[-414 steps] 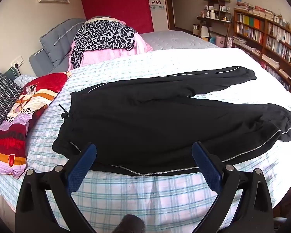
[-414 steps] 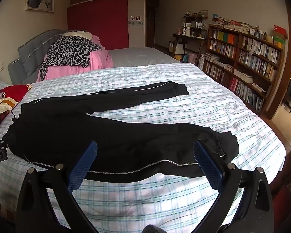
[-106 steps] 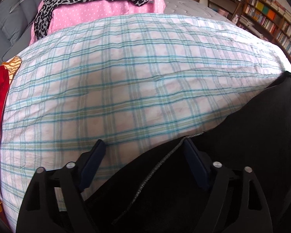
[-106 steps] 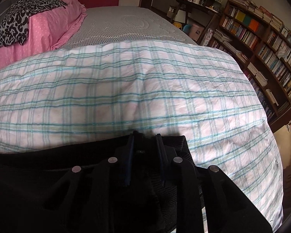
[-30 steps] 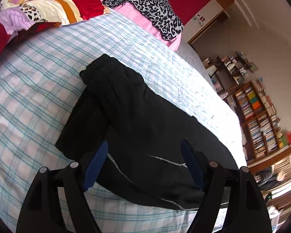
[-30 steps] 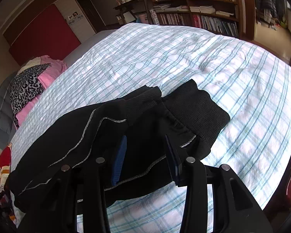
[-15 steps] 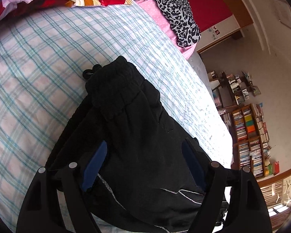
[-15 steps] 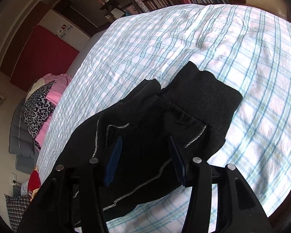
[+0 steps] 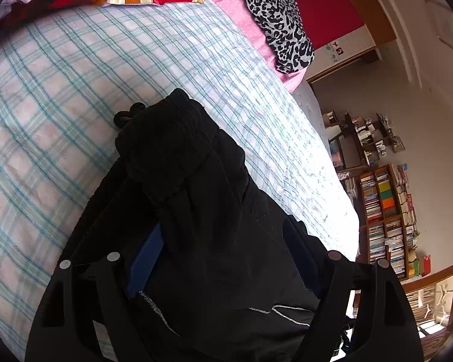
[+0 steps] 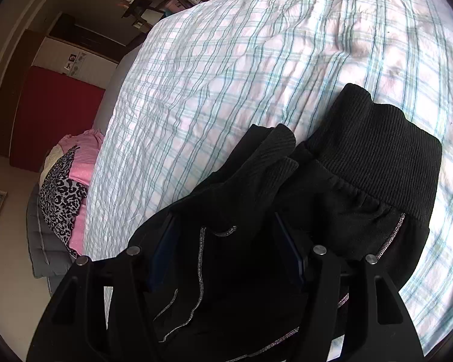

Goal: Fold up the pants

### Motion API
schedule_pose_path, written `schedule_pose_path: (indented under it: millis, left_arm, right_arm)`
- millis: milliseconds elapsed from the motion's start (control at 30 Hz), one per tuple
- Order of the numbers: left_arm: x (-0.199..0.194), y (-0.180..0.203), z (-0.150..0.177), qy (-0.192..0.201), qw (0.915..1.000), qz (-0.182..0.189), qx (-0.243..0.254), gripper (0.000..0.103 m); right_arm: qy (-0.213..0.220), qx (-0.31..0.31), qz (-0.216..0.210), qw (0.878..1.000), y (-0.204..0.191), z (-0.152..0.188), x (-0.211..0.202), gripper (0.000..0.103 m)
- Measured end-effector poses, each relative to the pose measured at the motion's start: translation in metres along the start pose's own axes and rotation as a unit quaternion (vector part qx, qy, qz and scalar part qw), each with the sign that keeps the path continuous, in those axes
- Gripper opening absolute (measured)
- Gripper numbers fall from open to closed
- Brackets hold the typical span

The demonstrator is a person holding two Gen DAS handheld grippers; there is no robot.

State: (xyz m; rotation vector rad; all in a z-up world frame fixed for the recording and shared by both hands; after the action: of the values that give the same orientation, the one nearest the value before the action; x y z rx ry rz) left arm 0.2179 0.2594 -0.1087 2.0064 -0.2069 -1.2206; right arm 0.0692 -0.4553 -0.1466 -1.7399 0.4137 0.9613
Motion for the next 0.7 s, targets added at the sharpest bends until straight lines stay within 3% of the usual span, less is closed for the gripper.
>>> schedule_pose_path:
  millis: [200, 333, 400, 467, 533, 700]
  left_arm:
    - [0.004, 0.007, -0.006, -0.008, 0.9999, 0.003, 0.007, 0.078]
    - [0.007, 0.007, -0.007, -0.009, 0.9999, 0.002, 0.007, 0.077]
    - [0.009, 0.008, -0.007, -0.014, 0.9998, -0.002, 0.012, 0.062]
    - [0.01, 0.005, -0.006, -0.027, 0.9996, -0.011, 0.006, 0.017]
    - [0.008, -0.001, -0.008, -0.024, 0.9997, -0.009, -0.006, 0.008]
    - [-0.013, 0.009, -0.007, -0.003, 1.0, 0.0, 0.002, 0.006]
  right_arm:
    - [0.012, 0.057, -0.018, 0.998, 0.012, -0.006, -0.012, 0.066]
    - [-0.006, 0.046, -0.002, 0.999, 0.013, -0.013, 0.005, 0.065]
    - [-0.003, 0.031, 0.016, 0.999, 0.011, -0.015, 0.009, 0.044]
    - [0.008, 0.012, 0.039, 0.999, 0.007, -0.016, 0.008, 0.027]
    - [0.029, -0.031, 0.067, 0.997, -0.002, -0.016, 0.002, 0.021]
    - [0.082, -0.134, 0.088, 0.984, -0.03, -0.009, -0.026, 0.019]
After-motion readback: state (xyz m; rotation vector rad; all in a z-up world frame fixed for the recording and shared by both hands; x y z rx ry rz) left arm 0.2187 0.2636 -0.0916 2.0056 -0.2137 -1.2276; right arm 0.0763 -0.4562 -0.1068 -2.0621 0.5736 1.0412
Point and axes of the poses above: each gripper's, at about its wrist camera, not at the fingertips, and x roughly the way its jaws point, y to its right, z to its underside, the point moved 4 cm from there along x, roughly the way its jaws point, and after that the axes turned 5 degrees about -y, right-handed, at the moved point
